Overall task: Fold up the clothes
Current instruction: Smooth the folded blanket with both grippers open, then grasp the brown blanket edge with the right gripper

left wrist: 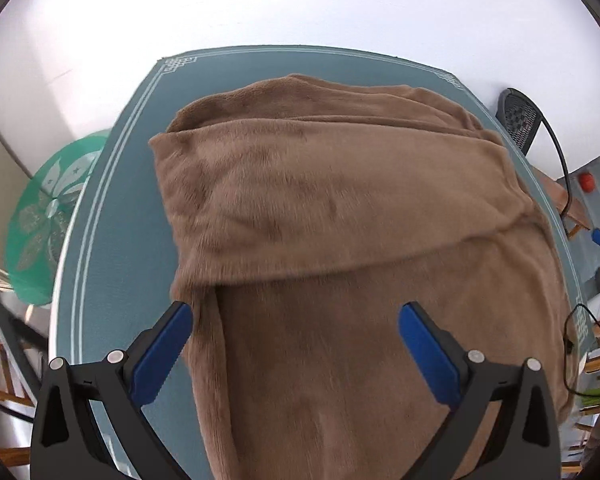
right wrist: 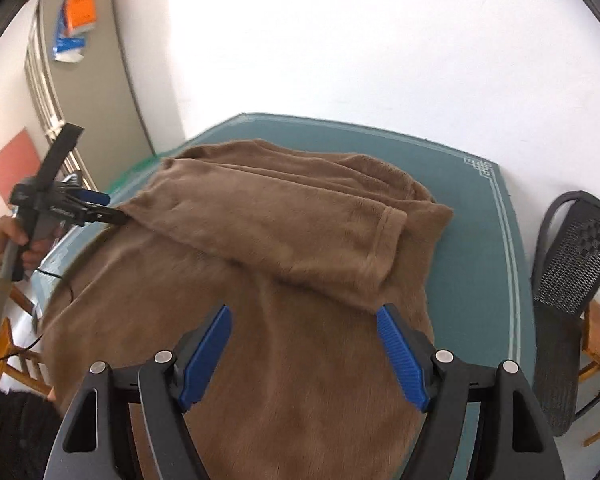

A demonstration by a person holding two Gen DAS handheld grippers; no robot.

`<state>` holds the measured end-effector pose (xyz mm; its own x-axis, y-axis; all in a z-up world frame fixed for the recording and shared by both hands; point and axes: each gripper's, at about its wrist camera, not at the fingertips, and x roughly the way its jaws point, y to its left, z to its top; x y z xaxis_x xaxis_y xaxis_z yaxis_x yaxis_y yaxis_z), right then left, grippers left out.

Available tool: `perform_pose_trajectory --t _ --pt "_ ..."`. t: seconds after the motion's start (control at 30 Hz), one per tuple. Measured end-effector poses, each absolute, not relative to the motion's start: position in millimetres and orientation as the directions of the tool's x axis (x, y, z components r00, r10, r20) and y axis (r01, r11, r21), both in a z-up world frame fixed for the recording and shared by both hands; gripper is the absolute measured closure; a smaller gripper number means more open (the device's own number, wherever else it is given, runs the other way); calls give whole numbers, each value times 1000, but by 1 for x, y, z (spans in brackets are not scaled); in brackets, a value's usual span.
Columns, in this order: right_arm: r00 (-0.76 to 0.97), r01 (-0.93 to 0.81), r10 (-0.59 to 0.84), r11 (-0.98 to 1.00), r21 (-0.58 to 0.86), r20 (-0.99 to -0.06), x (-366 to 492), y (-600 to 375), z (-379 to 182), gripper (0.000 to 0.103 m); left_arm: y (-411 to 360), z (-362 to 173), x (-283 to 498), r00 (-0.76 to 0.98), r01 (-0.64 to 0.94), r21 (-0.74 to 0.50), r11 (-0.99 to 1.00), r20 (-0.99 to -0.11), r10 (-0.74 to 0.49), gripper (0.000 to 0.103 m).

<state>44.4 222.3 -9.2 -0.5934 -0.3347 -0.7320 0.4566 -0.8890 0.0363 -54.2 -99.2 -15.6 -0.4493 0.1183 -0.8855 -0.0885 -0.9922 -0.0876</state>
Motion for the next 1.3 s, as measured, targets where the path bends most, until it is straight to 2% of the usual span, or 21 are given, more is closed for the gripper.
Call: perform_pose_trajectory --t 0.23,0.4,0.53,0.73,0.83,1.07,1.2,1.3 --pt "-709 423 -303 -905 -40 -636 142 256 29 26 -79 4 6 -502 -147 -59 -987 -855 127 0" --pt "-811 372 -251 -918 -136 -528 222 279 63 26 -77 8 44 -541 -144 -44 -989 -833 116 0" --pt "-849 336 -245 -934 -120 -468 263 290 68 25 -76 7 72 -567 -140 -24 -990 -817 100 0" --pt "-815 315 -192 -939 -138 -547 280 282 24 25 -63 -10 101 -558 -151 14 -988 -827 74 0" --pt "-820 284 -157 -947 -153 -550 291 287 19 25 -60 -16 107 -557 -153 12 -988 -827 77 0" --pt "-894 145 -94 -986 -83 -438 329 325 34 25 -56 -16 127 -607 -168 -28 -985 -785 126 0" --pt "-851 196 -140 -979 -58 -506 317 303 -14 25 -55 -26 137 -617 -183 -89 -979 -765 185 0" --pt "-801 263 -139 -955 -134 -583 314 275 -53 26 -57 -30 144 -624 -183 -119 -976 -753 209 0"
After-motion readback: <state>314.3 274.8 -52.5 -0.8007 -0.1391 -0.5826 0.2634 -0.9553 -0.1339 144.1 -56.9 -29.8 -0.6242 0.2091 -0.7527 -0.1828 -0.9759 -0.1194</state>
